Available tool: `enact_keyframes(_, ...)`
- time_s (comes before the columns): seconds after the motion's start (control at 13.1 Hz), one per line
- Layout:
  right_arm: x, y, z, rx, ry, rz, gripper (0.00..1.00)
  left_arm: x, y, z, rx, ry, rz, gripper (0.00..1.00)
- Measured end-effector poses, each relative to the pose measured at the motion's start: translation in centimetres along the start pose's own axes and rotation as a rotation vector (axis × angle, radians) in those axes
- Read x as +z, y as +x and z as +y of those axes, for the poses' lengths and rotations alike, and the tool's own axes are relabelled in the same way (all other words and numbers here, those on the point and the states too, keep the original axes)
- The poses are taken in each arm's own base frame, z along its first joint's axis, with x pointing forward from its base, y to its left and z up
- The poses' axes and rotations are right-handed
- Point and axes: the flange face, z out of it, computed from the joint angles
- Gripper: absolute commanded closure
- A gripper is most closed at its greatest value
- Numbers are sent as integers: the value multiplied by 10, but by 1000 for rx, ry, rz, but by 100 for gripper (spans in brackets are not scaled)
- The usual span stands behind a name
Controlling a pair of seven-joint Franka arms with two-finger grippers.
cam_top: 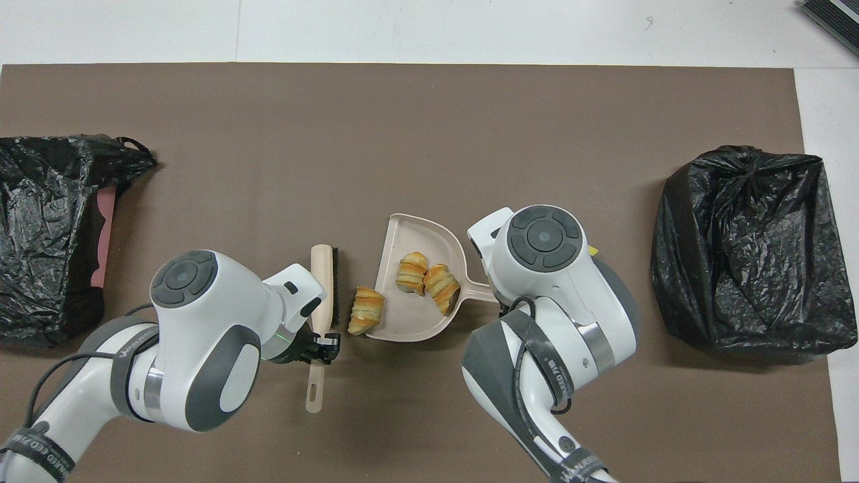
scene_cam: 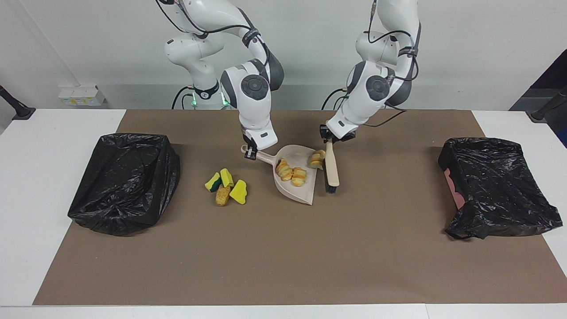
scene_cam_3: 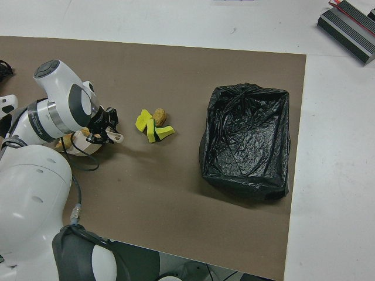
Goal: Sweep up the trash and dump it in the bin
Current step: 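Hold the dustpan with the right gripper while the left brush sweeps rolls in, then carry the dustpan with the right gripper to the nearby black bag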
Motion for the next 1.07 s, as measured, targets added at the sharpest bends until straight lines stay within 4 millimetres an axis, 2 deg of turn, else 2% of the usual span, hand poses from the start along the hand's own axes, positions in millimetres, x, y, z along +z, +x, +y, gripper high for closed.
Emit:
enact_keyframes(0.15, 2, -1, 0, 1, 2, -2, 100, 11, -7, 17, 40, 12, 12, 100)
enact_keyframes(0.38, 11, -3, 0, 3, -1, 0, 100, 26, -23, 70, 110, -4, 74, 100)
enact_keyframes(0.53, 15, -3, -1, 3, 1, -2, 100, 30, -30, 90, 119, -44, 79, 100)
enact_keyframes(0.84, 16, -4, -2, 4, 1, -1, 100, 25, -24, 86, 93, -65, 85, 100)
enact_keyframes(1.07, 15, -4, -1, 6, 0, 0, 100, 1, -9, 72, 53, -91, 105, 100)
